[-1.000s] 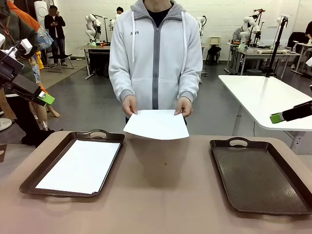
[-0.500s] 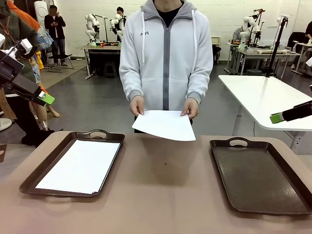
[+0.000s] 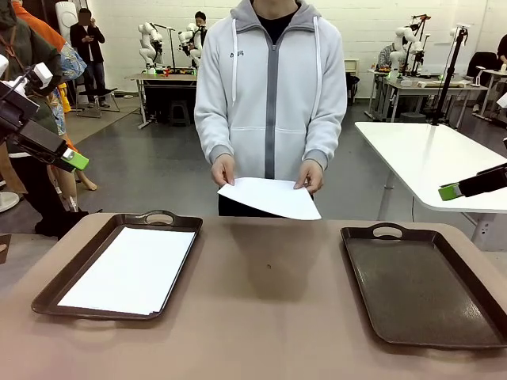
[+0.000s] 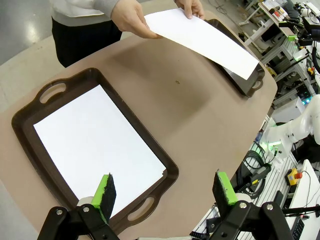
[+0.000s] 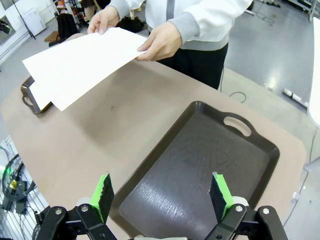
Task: Sort the A4 documents.
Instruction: Receive the A4 Paper.
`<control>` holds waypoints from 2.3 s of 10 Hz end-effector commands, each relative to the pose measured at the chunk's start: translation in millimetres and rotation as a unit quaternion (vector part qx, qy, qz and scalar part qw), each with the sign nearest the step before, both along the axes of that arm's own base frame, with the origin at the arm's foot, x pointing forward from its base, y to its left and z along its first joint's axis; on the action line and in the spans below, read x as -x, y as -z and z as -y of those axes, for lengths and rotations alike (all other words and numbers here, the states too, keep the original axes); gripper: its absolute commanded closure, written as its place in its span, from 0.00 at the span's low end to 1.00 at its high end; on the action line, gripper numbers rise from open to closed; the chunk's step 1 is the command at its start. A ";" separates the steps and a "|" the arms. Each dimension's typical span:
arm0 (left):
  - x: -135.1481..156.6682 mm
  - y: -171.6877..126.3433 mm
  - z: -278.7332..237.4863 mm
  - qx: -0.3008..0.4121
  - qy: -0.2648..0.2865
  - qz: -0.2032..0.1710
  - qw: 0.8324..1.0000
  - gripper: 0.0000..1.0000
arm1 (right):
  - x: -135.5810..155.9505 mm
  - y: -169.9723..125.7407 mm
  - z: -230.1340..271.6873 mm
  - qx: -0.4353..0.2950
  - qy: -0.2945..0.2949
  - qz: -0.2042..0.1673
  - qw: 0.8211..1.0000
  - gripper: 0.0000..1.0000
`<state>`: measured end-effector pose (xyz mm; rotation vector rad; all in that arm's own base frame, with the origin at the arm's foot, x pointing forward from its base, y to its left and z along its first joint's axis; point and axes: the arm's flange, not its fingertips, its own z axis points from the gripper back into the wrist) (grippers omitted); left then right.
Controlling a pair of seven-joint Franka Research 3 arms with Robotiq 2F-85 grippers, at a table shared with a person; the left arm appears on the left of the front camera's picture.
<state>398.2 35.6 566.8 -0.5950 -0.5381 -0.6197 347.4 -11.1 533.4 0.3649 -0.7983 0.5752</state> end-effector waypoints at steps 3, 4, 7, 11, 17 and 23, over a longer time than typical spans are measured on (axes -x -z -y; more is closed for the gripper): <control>0.5 0.1 0.4 0.001 0.002 -0.001 1.000 0.00 | -1.3 1.5 -0.6 -0.004 -0.002 -0.001 1.000 0.00; 0.5 0.1 0.4 0.001 0.002 -0.001 1.000 0.00 | -1.3 1.5 -0.6 -0.004 -0.002 -0.001 1.000 0.00; 0.5 0.1 0.4 0.001 0.002 -0.001 1.000 0.00 | -1.3 1.5 -0.6 -0.004 -0.002 -0.001 1.000 0.00; 0.5 0.1 0.4 0.001 0.002 -0.001 1.000 0.00 | -1.3 1.5 -0.6 -0.004 -0.002 -0.001 1.000 0.00; 0.5 0.1 0.4 0.001 0.002 -0.001 1.000 0.00 | -1.3 1.5 -0.6 -0.004 -0.002 -0.001 1.000 0.00; 0.5 0.1 0.4 0.001 0.002 -0.001 1.000 0.00 | -12.2 12.9 -2.0 -0.029 -0.018 -0.042 0.999 0.00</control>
